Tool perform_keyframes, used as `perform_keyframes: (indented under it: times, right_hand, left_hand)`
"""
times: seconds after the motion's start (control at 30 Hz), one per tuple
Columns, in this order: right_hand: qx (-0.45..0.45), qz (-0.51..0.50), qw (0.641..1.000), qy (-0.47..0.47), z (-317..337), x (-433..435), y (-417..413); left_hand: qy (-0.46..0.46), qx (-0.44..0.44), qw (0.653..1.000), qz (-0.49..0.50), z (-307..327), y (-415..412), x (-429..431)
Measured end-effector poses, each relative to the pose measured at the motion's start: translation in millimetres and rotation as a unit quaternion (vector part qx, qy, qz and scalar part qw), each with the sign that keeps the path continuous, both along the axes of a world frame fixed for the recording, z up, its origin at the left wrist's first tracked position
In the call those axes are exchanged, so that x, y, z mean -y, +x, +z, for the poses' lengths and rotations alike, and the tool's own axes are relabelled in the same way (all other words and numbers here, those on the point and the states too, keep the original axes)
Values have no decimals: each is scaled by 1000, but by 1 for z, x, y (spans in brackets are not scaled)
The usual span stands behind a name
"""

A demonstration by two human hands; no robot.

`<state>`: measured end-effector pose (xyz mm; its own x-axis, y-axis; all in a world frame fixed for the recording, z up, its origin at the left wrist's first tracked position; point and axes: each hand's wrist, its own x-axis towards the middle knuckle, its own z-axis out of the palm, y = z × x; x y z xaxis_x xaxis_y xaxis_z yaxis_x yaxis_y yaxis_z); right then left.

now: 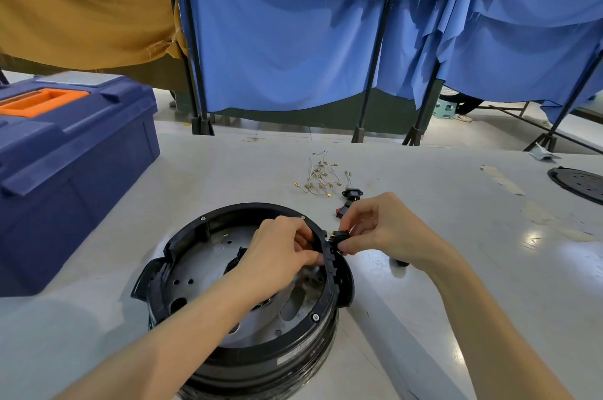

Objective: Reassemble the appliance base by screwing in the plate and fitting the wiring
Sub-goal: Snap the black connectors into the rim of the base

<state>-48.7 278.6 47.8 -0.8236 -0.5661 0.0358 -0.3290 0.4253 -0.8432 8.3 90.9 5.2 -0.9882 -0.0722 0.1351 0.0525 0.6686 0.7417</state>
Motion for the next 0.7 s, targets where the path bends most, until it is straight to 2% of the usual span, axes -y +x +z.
perform_keyframes:
  times: [0.47,0.7]
  right_hand:
    - [-15,15,1000,18,-4,2,-4]
    - [-11,13,1000,22,-5,0,-6]
  left_hand:
    - [65,7,998,-3,2,0,1]
    - [65,4,998,-4,1,0,1]
